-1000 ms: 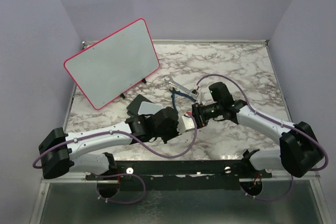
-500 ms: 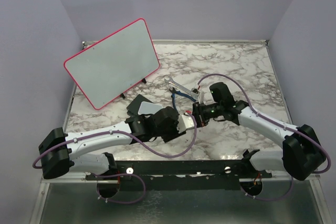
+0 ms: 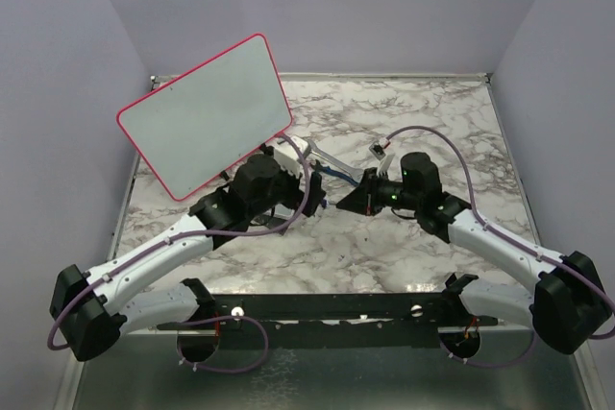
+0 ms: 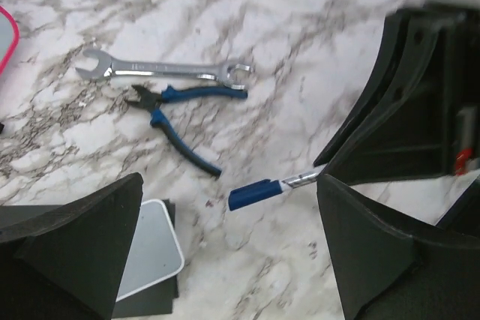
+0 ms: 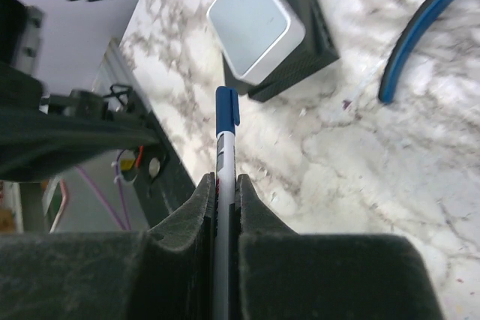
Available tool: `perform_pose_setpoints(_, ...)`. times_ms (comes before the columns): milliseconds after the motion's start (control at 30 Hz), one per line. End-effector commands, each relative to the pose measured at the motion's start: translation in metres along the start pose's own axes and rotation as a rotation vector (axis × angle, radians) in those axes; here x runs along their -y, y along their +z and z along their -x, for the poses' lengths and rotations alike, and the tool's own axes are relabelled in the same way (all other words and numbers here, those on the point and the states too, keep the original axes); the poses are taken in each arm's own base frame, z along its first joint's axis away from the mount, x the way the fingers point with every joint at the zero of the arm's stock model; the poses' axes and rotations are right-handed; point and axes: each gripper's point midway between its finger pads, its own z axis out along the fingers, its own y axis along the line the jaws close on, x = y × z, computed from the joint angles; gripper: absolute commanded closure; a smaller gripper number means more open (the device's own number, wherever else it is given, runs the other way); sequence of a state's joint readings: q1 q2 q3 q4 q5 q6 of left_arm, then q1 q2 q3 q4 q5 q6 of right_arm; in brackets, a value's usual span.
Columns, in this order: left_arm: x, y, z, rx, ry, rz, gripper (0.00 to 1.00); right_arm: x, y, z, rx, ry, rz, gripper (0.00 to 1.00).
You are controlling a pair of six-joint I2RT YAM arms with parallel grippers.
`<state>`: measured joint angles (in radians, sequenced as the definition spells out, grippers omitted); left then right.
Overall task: Write a sentence on the whiteboard
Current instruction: Pass from the left arm to the right, then open the pen cap from the whiteboard marker.
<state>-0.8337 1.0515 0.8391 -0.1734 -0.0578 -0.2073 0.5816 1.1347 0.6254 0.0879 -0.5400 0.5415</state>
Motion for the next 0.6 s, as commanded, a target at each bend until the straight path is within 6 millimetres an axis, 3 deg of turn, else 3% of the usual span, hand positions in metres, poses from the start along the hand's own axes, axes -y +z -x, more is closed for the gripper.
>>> perform_pose_setpoints(0,-0.009,-0.005,0.056,0.250,-0.388,-0.035,0.01,0.004,-0.007,0.043,0.223,-0.072,-0.075,1.00)
perform_pose_setpoints(167,-0.032,-0.006,0.072,0.379,-0.685,-0.009,0.01,0.005,-0.019,0.066,0.367,-0.103,-0.113,0.99)
perform_pose_setpoints(567,-0.034,0.015,0.075,0.458,-1.020,-0.083,0.07,-0.008,-0.034,0.090,0.554,-0.134,-0.074,0.99)
